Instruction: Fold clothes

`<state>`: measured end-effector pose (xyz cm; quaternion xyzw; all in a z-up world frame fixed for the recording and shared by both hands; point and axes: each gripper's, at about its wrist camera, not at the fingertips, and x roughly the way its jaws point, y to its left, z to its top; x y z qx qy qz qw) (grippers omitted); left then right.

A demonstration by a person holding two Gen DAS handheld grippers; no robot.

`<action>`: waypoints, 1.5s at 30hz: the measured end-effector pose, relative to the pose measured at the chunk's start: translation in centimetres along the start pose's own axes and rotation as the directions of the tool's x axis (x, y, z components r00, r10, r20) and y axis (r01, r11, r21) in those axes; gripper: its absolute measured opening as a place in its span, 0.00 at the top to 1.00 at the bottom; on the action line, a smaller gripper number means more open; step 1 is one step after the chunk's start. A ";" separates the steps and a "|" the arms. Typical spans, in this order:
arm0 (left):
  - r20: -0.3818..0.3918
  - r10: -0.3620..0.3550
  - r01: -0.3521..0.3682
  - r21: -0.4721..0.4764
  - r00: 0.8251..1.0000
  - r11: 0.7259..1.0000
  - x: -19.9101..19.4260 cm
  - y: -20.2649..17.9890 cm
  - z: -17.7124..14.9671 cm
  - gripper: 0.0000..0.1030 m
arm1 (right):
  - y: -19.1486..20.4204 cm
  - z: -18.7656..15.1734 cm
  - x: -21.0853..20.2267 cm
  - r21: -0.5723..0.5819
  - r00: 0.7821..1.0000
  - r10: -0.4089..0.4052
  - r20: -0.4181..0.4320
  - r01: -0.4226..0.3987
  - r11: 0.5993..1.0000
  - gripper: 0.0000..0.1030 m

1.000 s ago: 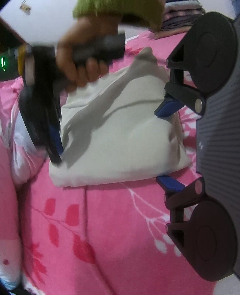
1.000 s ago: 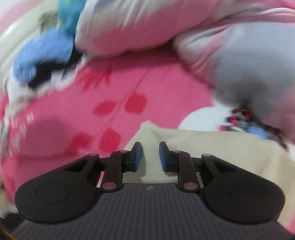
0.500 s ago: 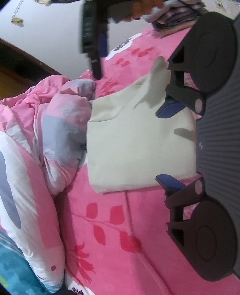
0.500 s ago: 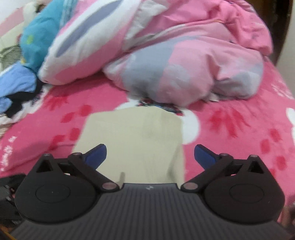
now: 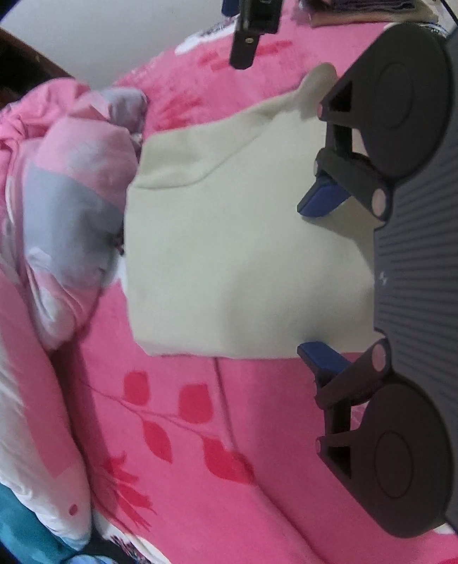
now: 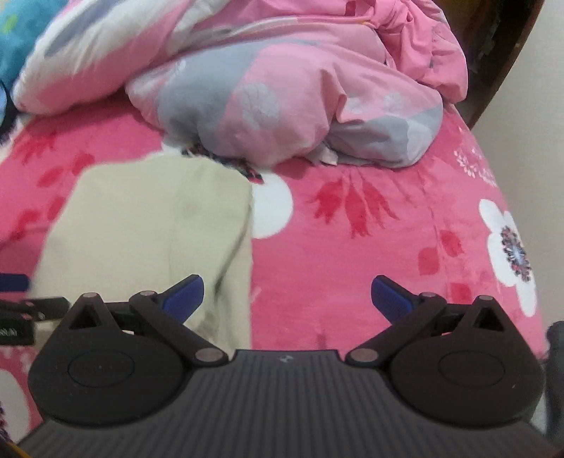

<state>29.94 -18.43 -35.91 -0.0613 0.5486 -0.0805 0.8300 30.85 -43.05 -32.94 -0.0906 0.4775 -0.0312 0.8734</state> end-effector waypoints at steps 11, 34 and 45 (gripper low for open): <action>-0.084 0.071 -0.075 -0.046 0.994 0.996 0.0 -0.2 -0.2 0.18 | 1.4 0.3 2.4 -0.047 0.990 0.053 -0.132 -0.059 0.997 0.01; -0.171 0.174 -0.182 -0.035 0.970 0.983 -0.1 -0.2 -0.3 0.17 | 3.6 0.5 1.5 -0.118 0.996 0.083 -0.028 -0.086 0.989 0.01; -0.171 0.210 -0.213 0.001 0.963 0.977 -0.2 -0.6 -0.5 0.16 | 4.8 0.7 0.3 -0.208 0.989 0.130 0.066 -0.114 0.971 0.49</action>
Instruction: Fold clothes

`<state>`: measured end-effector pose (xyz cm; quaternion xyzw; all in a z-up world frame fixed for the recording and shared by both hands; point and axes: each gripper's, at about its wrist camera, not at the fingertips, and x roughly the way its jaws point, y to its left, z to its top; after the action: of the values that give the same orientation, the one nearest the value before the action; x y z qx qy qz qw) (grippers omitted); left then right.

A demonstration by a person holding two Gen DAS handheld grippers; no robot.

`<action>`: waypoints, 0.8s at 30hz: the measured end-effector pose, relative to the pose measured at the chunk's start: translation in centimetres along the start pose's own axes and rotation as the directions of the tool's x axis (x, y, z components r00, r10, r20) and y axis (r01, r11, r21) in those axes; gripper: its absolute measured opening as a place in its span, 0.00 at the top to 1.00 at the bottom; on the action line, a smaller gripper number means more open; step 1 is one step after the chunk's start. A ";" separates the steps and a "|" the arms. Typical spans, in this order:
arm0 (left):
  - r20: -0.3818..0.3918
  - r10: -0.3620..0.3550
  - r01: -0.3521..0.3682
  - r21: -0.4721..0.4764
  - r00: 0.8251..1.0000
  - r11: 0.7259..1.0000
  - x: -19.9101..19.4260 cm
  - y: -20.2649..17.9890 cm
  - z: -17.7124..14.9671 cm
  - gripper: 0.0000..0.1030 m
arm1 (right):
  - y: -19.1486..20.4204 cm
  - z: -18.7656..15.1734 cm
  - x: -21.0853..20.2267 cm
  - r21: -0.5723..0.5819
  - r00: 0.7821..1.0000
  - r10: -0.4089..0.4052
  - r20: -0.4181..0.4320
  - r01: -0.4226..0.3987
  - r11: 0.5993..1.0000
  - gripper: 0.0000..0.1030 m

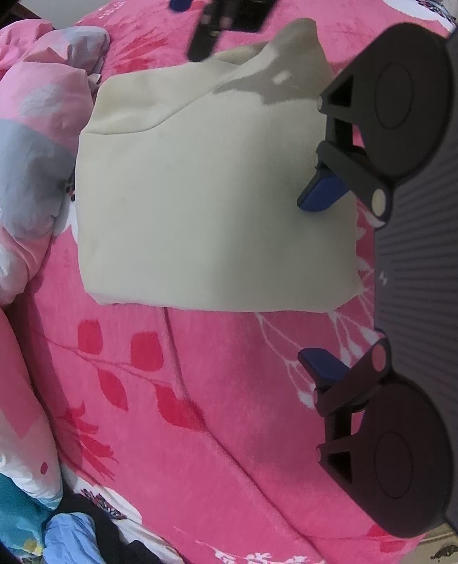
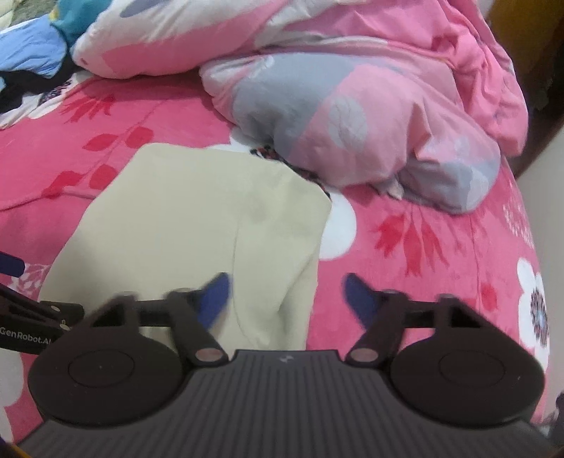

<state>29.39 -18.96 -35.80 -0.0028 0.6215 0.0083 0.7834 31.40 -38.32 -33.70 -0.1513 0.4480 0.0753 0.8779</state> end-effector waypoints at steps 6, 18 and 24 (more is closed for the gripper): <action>0.019 0.004 -0.005 0.014 1.000 1.000 0.3 -0.2 -0.4 0.16 | 0.6 2.4 1.9 -0.049 0.985 0.115 0.129 -0.109 0.993 0.62; 0.032 -0.049 0.049 0.002 0.998 0.999 0.9 0.6 -0.9 0.15 | -1.3 5.0 8.1 -0.054 0.984 0.176 0.021 -0.174 0.983 0.66; 0.045 -0.072 0.072 0.006 0.996 0.997 1.1 1.0 -1.3 0.14 | -2.3 4.9 13.4 0.005 0.988 0.138 -0.068 -0.138 0.990 0.66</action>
<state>28.35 -17.97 -37.17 -0.0235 0.6033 -0.0212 0.7969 43.68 -38.93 -41.39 -0.1222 0.4870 0.1306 0.8549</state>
